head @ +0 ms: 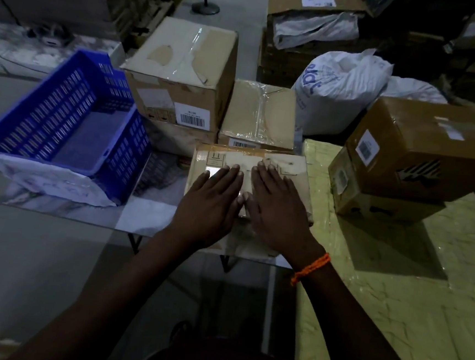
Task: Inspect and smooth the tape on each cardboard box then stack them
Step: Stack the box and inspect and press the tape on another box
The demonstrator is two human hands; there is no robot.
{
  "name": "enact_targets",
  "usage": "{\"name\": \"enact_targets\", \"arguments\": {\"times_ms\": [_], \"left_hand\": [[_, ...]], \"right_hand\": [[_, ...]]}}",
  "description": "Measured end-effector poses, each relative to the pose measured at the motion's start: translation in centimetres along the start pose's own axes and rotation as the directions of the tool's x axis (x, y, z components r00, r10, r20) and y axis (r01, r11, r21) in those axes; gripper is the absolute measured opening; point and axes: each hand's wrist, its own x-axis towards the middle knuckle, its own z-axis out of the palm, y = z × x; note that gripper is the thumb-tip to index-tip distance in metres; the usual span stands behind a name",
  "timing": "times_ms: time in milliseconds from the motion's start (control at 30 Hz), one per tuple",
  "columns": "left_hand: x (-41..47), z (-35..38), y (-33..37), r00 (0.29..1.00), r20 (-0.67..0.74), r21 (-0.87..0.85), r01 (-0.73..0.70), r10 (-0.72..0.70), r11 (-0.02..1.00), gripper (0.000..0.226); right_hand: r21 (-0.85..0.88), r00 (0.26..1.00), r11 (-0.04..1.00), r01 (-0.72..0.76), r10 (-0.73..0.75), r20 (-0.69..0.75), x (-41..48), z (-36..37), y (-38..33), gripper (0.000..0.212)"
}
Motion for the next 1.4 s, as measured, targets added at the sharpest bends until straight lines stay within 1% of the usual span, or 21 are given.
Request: {"name": "enact_targets", "arguments": {"times_ms": [167,267,333,433,500,567,667,800,867,933,967,1000,1033,1067,1100,1133,1167,1200,1233,1333,1400], "left_hand": [[-0.5,0.1,0.1,1.000,0.004,0.031,-0.027,0.027,0.999,0.059],[-0.4,-0.4,0.1,0.999,0.043,-0.036,-0.010,0.012,0.999,0.063],[-0.7,-0.9,0.1,0.997,0.071,-0.081,-0.011,0.016,0.997,0.066],[-2.1,-1.3,-0.3,0.999,0.021,-0.083,-0.046,0.048,0.995,0.060],[-3.6,-1.2,-0.9,0.996,-0.024,-0.064,-0.086,0.085,0.994,0.055],[-4.9,-0.6,-1.5,0.992,-0.038,-0.042,-0.124,0.122,0.991,0.055],[-5.9,0.3,-1.8,0.989,-0.051,-0.019,-0.143,0.142,0.990,0.057],[-5.3,0.9,-2.1,0.991,-0.070,-0.087,-0.116,0.110,0.989,0.057],[-5.3,1.1,-2.3,0.987,-0.123,-0.160,-0.127,0.108,0.979,0.056],[-6.0,1.2,-2.5,0.972,-0.234,-0.298,-0.098,0.027,0.949,0.057],[-6.6,1.4,-2.6,0.956,-0.282,-0.395,-0.039,-0.081,0.918,0.060],[-7.3,1.5,-2.5,0.931,-0.286,-0.504,0.056,-0.228,0.862,0.064],[-8.1,2.0,-2.6,0.899,-0.223,-0.616,0.170,-0.378,0.769,0.068],[-8.7,2.7,-2.5,0.868,-0.108,-0.707,0.276,-0.486,0.651,0.069],[-9.2,3.6,-2.5,0.845,0.009,-0.761,0.353,-0.535,0.544,0.066],[-9.5,4.5,-2.4,0.833,0.075,-0.778,0.393,-0.548,0.490,0.058],[-9.7,5.3,-2.1,0.831,0.089,-0.776,0.403,-0.549,0.485,0.048],[-9.7,6.0,-1.9,0.830,0.086,-0.769,0.407,-0.551,0.493,0.041],[-9.6,6.3,-1.7,0.822,0.086,-0.765,0.416,-0.562,0.492,0.038],[-9.1,5.9,-1.6,0.801,0.074,-0.747,0.439,-0.594,0.499,0.030],[-8.8,5.3,-2.1,0.795,-0.014,-0.727,0.409,-0.607,0.552,0.019]], "right_hand": [[-0.025,1.000,1.000,-0.007,0.007,-0.013,-0.4,0.9,0.0,0.079],[-0.012,1.000,1.000,-0.001,0.001,-0.016,-0.5,0.6,0.0,0.077],[0.025,0.999,0.999,0.037,-0.037,-0.024,-1.2,0.4,0.3,0.075],[0.061,0.994,0.994,0.086,-0.081,-0.078,-3.2,0.5,1.2,0.067],[0.029,0.989,0.995,0.094,-0.090,-0.121,-5.0,0.8,1.9,0.063],[-0.019,0.984,0.994,0.111,-0.112,-0.136,-6.5,1.3,2.2,0.061],[-0.019,0.986,0.995,0.097,-0.098,-0.136,-7.2,2.2,2.1,0.060],[-0.019,0.984,0.996,0.085,-0.087,-0.156,-6.5,2.6,2.1,0.058],[-0.028,0.975,0.995,0.098,-0.102,-0.196,-6.5,2.5,2.3,0.060],[0.042,0.952,0.998,0.053,-0.037,-0.303,-7.5,2.6,2.6,0.068],[0.111,0.929,0.994,0.010,0.032,-0.367,-8.3,2.6,2.9,0.075],[0.203,0.902,0.978,-0.038,0.122,-0.414,-9.1,2.8,3.2,0.082],[0.324,0.878,0.941,-0.097,0.234,-0.417,-9.9,3.4,3.8,0.088],[0.465,0.863,0.868,-0.176,0.363,-0.350,-10.5,4.2,4.4,0.092],[0.594,0.853,0.756,-0.275,0.477,-0.211,-10.9,5.6,5.1,0.094],[0.668,0.841,0.646,-0.369,0.538,-0.056,-11.0,6.9,5.6,0.094],[0.701,0.837,0.576,-0.420,0.545,0.053,-10.9,8.0,5.8,0.090],[0.712,0.845,0.552,-0.434,0.524,0.109,-10.9,8.9,5.8,0.083],[0.728,0.860,0.543,-0.418,0.494,0.125,-10.7,9.5,5.8,0.076],[0.762,0.880,0.543,-0.354,0.468,0.075,-9.7,9.3,5.4,0.062],[0.761,0.897,0.589,-0.274,0.442,-0.020,-9.3,8.2,5.2,0.062]]}}
